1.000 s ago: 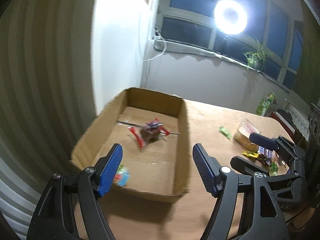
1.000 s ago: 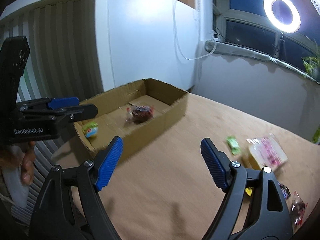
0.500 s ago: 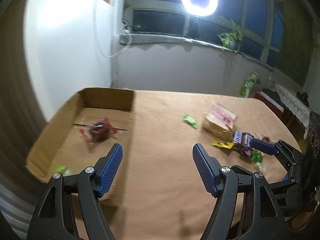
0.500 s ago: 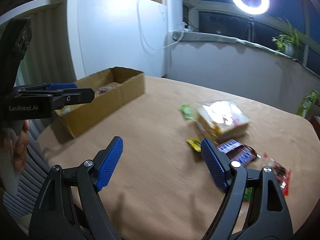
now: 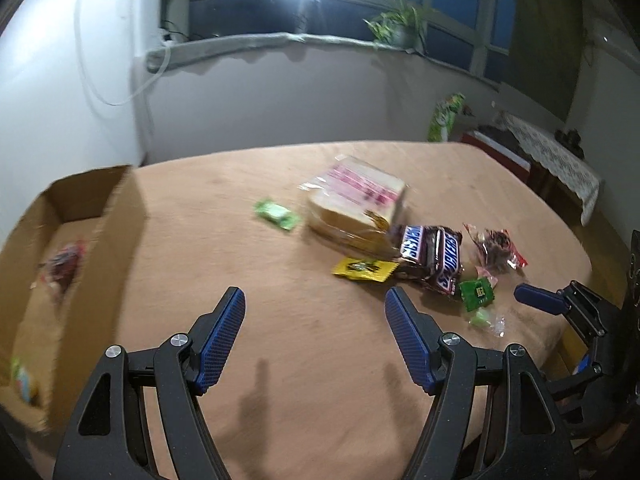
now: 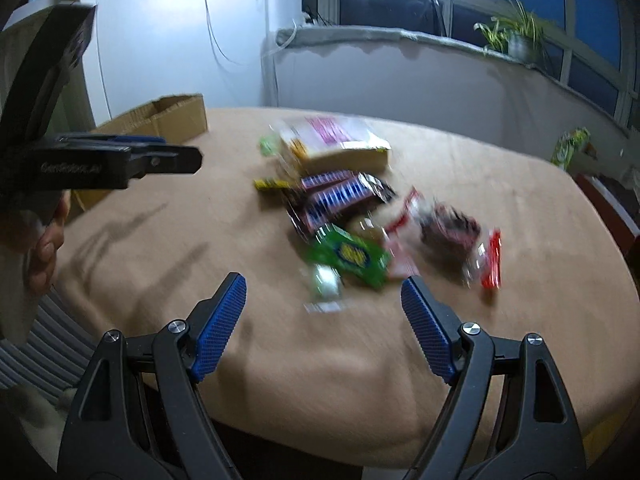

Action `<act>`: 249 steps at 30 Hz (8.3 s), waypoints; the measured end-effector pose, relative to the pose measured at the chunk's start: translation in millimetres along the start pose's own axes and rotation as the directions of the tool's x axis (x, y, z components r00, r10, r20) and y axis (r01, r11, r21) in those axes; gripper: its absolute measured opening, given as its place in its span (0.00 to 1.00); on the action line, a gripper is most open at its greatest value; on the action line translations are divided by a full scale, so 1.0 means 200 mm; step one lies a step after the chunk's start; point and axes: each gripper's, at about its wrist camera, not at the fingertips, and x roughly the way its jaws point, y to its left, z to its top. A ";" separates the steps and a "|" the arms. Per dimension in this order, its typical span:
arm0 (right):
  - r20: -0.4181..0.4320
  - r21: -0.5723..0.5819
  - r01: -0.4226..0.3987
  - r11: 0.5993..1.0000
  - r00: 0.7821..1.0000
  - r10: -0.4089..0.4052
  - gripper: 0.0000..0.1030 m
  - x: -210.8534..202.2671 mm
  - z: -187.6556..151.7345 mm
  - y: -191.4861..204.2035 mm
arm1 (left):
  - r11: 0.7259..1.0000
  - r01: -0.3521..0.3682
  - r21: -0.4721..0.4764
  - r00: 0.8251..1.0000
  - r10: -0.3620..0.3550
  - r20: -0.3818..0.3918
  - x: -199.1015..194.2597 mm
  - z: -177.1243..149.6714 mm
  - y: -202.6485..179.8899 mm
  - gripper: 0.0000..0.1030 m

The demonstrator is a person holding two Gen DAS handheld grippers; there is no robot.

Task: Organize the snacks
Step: 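Move both tools back to the snack pile, then grasp the yellow candy with the left gripper while the right gripper grasps the clear green candy, then carry both candies into the cardboard box and open both grippers, then move both tools back to the snack pile, then grasp the Snickers bar with the left gripper while the right gripper grasps the green candy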

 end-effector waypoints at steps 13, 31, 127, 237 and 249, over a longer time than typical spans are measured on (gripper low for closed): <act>-0.007 -0.032 -0.038 0.999 0.999 0.037 0.49 0.08 0.01 0.03 | 0.995 0.077 0.062 0.995 -0.072 -0.074 0.24 0.02 -0.12 0.70; 0.039 -0.017 -0.022 1.000 0.999 0.023 0.25 0.02 0.03 0.00 | 0.987 0.155 0.042 0.982 -0.149 -0.118 0.30 0.08 -0.10 0.09; 0.242 -0.199 -0.050 0.979 0.965 0.098 0.25 -0.17 0.52 0.54 | 0.994 -0.045 -0.100 0.962 0.070 0.264 -0.59 -0.04 0.40 0.11; 0.102 -0.030 0.011 0.999 0.995 -0.008 0.92 -0.12 -0.01 -0.04 | 0.991 0.077 0.108 0.997 -0.078 0.007 -0.10 0.04 -0.32 0.74; 0.056 -0.038 -0.019 0.999 0.998 0.021 0.73 0.02 -0.02 -0.05 | 0.973 0.187 0.133 0.982 -0.184 -0.036 0.13 0.10 -0.42 0.73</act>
